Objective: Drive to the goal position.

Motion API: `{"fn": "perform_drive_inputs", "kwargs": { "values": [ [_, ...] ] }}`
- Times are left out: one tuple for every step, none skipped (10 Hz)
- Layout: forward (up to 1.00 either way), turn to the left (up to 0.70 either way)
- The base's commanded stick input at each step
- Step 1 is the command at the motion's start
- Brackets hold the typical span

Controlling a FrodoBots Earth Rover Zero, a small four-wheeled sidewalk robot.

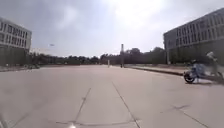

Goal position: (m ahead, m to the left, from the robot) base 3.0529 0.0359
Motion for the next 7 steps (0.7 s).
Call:
{"fn": "perform_drive_inputs", "kwargs": {
  "values": [
    [1.00, 0.00],
    [1.00, 0.00],
    [1.00, 0.00],
    [1.00, 0.00],
    [1.00, 0.00],
    [1.00, 0.00],
    [1.00, 0.00]
  ]
}}
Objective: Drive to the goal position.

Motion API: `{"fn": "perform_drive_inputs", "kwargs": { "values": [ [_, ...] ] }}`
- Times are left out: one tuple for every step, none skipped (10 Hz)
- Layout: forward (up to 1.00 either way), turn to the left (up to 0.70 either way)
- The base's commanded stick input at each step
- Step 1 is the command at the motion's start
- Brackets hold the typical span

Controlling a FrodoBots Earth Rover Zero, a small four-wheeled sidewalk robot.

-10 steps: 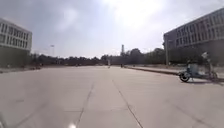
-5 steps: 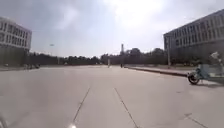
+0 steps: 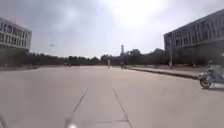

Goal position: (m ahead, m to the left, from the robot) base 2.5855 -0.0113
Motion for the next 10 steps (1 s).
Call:
{"fn": "perform_drive_inputs", "kwargs": {
  "values": [
    [1.00, 0.00],
    [1.00, 0.00],
    [1.00, 0.00],
    [1.00, 0.00],
    [1.00, 0.00],
    [1.00, 0.00],
    [1.00, 0.00],
    [1.00, 0.00],
    [1.00, 0.00],
    [1.00, 0.00]
  ]
}}
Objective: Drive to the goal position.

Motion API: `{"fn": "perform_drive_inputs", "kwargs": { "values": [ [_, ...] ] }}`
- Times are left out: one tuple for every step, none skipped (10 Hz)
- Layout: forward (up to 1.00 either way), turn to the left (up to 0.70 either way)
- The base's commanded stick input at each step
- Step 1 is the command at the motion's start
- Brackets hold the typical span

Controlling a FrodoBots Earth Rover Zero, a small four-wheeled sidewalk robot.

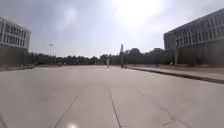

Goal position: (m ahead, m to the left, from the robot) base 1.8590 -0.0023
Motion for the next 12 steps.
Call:
{"fn": "perform_drive_inputs", "kwargs": {
  "values": [
    [1.00, 0.00],
    [1.00, 0.00],
    [1.00, 0.00],
    [1.00, 0.00],
    [1.00, 0.00],
    [1.00, 0.00],
    [1.00, 0.00],
    [1.00, 0.00],
    [1.00, 0.00],
    [1.00, 0.00],
    [1.00, 0.00],
    [1.00, 0.00]
  ]
}}
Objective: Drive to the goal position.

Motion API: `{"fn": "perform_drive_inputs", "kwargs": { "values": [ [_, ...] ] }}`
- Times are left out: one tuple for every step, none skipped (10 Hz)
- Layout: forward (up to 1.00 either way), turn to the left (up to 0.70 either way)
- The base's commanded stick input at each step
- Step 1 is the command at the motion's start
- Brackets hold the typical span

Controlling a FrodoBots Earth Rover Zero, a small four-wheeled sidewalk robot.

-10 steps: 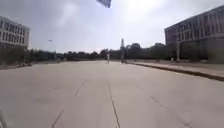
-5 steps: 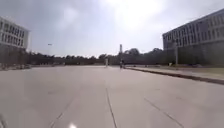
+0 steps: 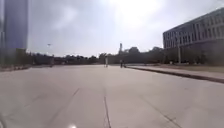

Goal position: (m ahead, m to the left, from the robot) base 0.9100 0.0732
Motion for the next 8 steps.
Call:
{"fn": "perform_drive_inputs", "kwargs": {
  "values": [
    [1.00, 0.00],
    [0.66, 0.00],
    [0.16, 0.00],
    [0.00, 0.00],
    [0.00, 0.00],
    [0.00, 0.00],
    [0.00, 0.00],
    [0.00, 0.00]
  ]
}}
